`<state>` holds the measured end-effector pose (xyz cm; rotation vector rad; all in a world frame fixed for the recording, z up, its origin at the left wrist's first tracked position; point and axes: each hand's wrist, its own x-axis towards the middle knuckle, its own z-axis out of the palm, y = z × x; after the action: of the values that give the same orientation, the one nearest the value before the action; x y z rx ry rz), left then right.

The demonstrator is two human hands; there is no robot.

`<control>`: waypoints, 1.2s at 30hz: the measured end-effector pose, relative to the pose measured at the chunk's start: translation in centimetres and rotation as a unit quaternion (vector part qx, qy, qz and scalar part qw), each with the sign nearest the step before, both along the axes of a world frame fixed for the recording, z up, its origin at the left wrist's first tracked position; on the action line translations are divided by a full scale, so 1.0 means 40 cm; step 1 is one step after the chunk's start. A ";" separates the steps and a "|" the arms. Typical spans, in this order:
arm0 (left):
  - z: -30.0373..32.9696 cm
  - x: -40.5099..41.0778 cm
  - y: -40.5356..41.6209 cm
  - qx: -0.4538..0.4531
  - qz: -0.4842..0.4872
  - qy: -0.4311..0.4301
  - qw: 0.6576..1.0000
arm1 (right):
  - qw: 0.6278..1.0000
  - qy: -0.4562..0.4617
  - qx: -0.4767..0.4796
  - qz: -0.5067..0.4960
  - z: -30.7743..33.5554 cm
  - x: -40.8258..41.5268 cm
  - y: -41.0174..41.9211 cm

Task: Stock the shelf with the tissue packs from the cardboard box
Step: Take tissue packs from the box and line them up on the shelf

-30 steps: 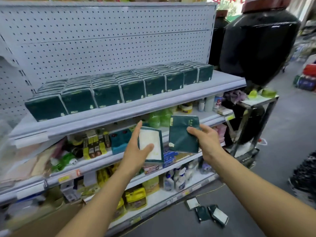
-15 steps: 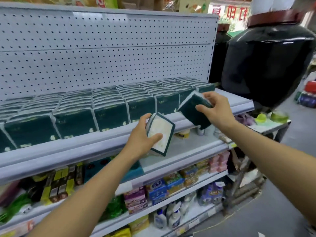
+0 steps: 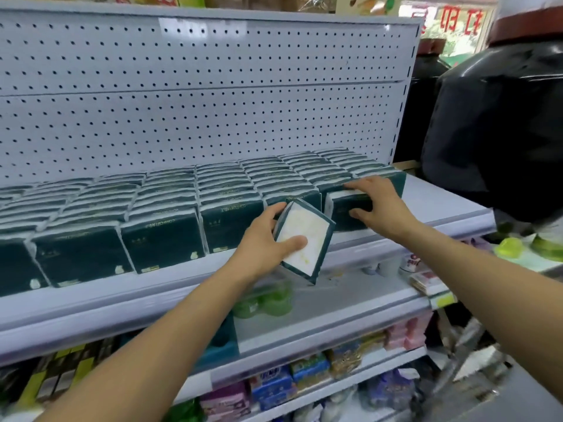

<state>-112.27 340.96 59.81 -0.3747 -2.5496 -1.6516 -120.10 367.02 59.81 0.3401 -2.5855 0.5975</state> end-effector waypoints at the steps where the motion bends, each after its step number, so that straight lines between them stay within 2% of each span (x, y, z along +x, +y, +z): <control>1: 0.004 0.001 0.004 0.005 0.005 -0.003 1.000 | 1.000 0.016 0.005 0.017 -0.009 -0.006 0.007; 5: 0.007 0.010 0.024 0.018 0.026 -0.014 0.999 | 0.995 0.060 0.050 0.069 -0.038 -0.039 0.030; 11: 0.015 0.021 0.054 0.025 0.069 -0.024 0.997 | 0.988 0.071 0.077 0.111 -0.043 -0.110 0.037; 17: 0.013 0.037 0.069 0.061 0.101 -0.036 0.992 | 0.977 0.121 0.131 0.114 -0.035 -0.124 0.039; 19: 0.018 0.041 0.076 0.081 0.111 -0.038 0.990 | 0.966 0.170 0.130 0.148 -0.025 -0.101 0.034; 23: 0.034 0.038 0.098 0.098 0.131 -0.040 0.986 | 0.912 0.239 0.144 0.300 -0.008 -0.037 0.009; 26: 0.057 0.033 0.130 0.121 0.125 -0.055 0.983 | 0.897 0.270 0.087 0.340 -0.017 -0.006 0.002; 28: 0.076 0.036 0.149 0.172 0.133 -0.083 0.972 | 0.917 0.199 -0.017 0.346 -0.012 0.020 0.010; 30: 0.088 0.036 0.155 0.202 0.144 -0.094 0.964 | 0.926 0.038 -0.166 0.336 0.011 0.059 0.022; 32: 0.092 0.036 0.161 0.180 0.153 -0.087 0.968 | 0.891 -0.101 -0.297 0.329 0.027 0.077 0.037; 36: 0.089 0.032 0.209 0.122 0.152 -0.067 0.979 | 0.840 -0.185 -0.405 0.311 0.028 0.070 0.071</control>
<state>-111.00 349.31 63.37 0.1432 -2.3015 -1.8861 -117.30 369.88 60.93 0.8224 -2.2142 2.0640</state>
